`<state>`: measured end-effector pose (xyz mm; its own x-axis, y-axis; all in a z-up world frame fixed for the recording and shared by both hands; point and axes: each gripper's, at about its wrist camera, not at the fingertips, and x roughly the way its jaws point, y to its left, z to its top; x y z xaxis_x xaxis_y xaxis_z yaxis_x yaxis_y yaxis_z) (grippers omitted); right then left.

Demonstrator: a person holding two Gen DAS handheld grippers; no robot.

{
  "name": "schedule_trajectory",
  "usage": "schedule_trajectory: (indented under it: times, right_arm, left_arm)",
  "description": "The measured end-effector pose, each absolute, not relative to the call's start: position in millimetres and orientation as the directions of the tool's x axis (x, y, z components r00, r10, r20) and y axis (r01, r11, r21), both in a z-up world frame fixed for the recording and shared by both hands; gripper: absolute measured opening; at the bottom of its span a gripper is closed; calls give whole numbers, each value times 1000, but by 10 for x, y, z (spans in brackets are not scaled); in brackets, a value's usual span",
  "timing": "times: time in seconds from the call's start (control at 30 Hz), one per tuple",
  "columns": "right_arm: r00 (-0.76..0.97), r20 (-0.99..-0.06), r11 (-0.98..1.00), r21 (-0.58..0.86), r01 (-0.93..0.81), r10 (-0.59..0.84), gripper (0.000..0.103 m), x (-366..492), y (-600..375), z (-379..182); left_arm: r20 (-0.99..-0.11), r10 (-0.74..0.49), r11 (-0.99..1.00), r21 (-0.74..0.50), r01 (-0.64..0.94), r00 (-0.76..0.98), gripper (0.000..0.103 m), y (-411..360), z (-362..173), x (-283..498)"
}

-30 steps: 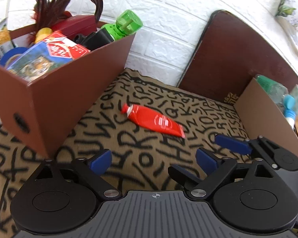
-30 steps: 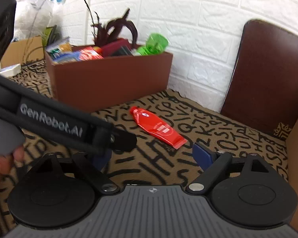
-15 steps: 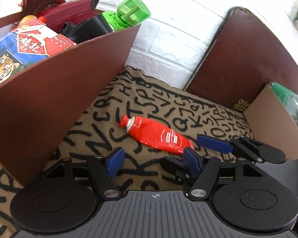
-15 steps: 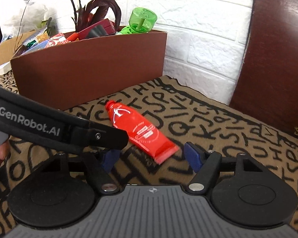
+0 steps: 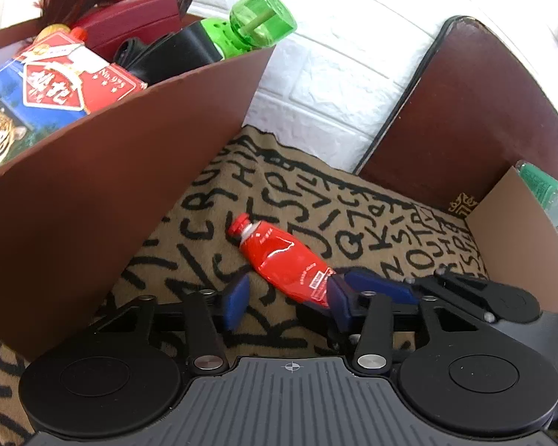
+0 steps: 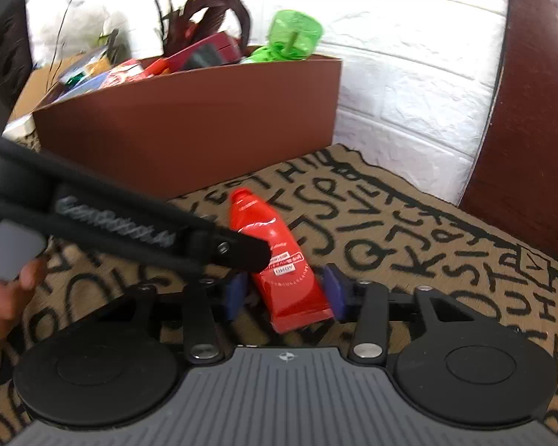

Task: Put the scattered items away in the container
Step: 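Close the right gripper on the red tube and lift it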

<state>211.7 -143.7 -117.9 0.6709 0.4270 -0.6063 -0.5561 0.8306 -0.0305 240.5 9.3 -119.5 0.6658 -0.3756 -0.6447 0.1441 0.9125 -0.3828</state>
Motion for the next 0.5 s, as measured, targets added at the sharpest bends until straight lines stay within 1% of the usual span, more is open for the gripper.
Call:
schedule_trajectory:
  times: [0.1,0.3,0.5]
  right_arm:
    - [677,-611,839,-37,-542,411,41,1954,-1394,-1178]
    - [705,-593,866,-26,-499,389,39,1487,-1325,-1206]
    - [698,-599,878,19,-478,393,39,979,-1343,-1194]
  left_arm:
    - [-651,-398,901,-411,141,646,53,120,-1190,2337]
    - [-654,-413,889,-440,126,634,45,134,-1219,2037]
    - [-654,-439,874,-471,124,616,48,225,-1227,1633]
